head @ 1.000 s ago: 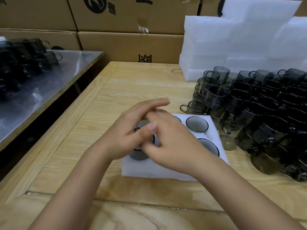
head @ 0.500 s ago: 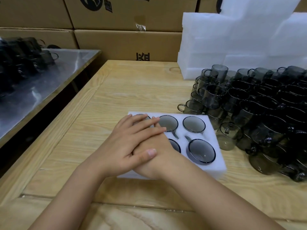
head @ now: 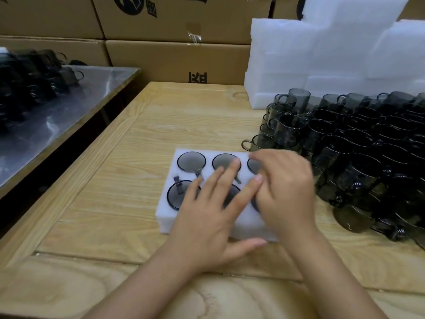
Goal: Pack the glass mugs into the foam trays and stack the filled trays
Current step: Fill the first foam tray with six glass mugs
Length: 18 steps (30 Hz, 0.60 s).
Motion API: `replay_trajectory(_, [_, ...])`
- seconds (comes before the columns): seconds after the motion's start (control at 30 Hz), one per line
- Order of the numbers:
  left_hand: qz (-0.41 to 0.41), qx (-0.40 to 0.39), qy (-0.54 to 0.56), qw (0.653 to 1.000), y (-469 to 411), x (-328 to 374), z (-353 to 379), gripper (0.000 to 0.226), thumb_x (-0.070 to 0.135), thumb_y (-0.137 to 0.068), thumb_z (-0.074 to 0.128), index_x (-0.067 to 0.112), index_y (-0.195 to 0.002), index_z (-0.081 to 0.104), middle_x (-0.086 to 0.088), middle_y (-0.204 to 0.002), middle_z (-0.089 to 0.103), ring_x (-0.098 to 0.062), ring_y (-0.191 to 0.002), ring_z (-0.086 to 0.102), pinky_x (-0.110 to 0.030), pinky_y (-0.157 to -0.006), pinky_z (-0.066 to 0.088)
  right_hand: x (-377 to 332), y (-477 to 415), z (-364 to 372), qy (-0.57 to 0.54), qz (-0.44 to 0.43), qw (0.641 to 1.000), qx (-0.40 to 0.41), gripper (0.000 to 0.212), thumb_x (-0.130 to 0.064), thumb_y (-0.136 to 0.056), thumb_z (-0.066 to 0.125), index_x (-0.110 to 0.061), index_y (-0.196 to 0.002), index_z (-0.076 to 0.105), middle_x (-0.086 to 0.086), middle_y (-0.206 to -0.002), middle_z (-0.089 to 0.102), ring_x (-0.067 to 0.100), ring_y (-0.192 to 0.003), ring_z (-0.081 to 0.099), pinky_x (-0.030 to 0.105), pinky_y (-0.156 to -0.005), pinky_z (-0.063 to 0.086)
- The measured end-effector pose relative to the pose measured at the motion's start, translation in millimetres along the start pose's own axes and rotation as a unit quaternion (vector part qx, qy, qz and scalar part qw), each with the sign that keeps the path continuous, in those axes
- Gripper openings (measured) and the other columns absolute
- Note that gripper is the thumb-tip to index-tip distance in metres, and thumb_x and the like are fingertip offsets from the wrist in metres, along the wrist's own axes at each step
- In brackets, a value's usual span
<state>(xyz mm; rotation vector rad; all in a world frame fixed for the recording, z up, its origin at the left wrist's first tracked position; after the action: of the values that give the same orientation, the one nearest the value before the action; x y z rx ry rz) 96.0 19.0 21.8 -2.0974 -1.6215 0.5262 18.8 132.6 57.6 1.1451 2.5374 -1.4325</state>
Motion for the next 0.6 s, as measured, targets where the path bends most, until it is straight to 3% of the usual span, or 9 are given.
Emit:
replay_trajectory(0.1, [-0.003, -0.078, -0.088, 0.993, 3, -3, 9, 0.072, 0.067, -0.077, 0.052, 0.031, -0.139, 0.048, -0.013, -0.135, 0.056, -0.033, -0.116, 0.059, -0.053, -0.091, 0.048, 27, 0, -11, -0.062, 0.077, 0.995, -0.018, 0.028, -0.004, -0.082, 0.046, -0.006, -0.096, 0.07, 0.004, -0.093, 0.069, 0.027, -0.09, 0.061, 0.035, -0.081, 0.044])
replay_trajectory(0.23, [0.012, -0.05, -0.068, 0.996, 13, -20, 8, 0.062, 0.064, -0.084, 0.047, 0.032, -0.137, 0.049, -0.009, -0.135, 0.056, -0.03, -0.115, 0.06, -0.049, -0.093, 0.048, 31, 10, -9, -0.107, 0.025, 0.994, 0.015, 0.026, -0.005, -0.087, 0.044, -0.002, -0.094, 0.069, 0.004, -0.089, 0.067, 0.019, -0.089, 0.058, 0.031, -0.08, 0.044])
replay_trajectory(0.4, [-0.002, -0.031, -0.074, 0.997, 19, -61, 3, 0.059, 0.064, -0.087, 0.042, 0.033, -0.136, 0.052, -0.009, -0.134, 0.057, -0.027, -0.114, 0.059, -0.043, -0.094, 0.045, 23, 21, 7, -0.146, -0.02, 0.987, 0.062, 0.028, -0.004, -0.087, 0.042, 0.0, -0.094, 0.068, 0.006, -0.095, 0.067, 0.019, -0.097, 0.057, 0.037, -0.088, 0.044])
replay_trajectory(0.53, [-0.046, -0.05, -0.083, 0.994, 1, -110, 9, 0.062, 0.059, -0.082, 0.043, 0.03, -0.135, 0.051, -0.017, -0.108, 0.059, -0.032, -0.092, 0.057, -0.041, -0.089, 0.036, 8, 22, 31, -0.123, -0.029, 0.991, 0.044, 0.026, -0.006, -0.083, 0.045, -0.003, -0.092, 0.069, 0.009, -0.095, 0.066, 0.025, -0.097, 0.057, 0.038, -0.089, 0.039])
replay_trajectory(0.6, [-0.071, -0.089, -0.095, 0.989, -14, -136, 20, 0.064, 0.056, -0.083, 0.043, 0.028, -0.14, 0.042, -0.014, -0.106, 0.063, -0.037, -0.11, 0.059, -0.047, -0.103, 0.034, -7, 22, 47, -0.1, -0.04, 0.994, -0.001, 0.025, -0.009, -0.08, 0.048, -0.005, -0.091, 0.07, 0.01, -0.092, 0.065, 0.028, -0.094, 0.057, 0.039, -0.087, 0.039])
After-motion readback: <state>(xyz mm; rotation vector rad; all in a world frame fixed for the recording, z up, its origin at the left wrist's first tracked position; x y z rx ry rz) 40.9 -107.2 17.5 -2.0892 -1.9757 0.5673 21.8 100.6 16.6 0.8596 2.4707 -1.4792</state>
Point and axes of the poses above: each hand's wrist, its own y-axis away from the middle knuckle, its own z-axis out of the palm, x = y × z, the point moved 2 cm from there along -y, towards the middle knuckle
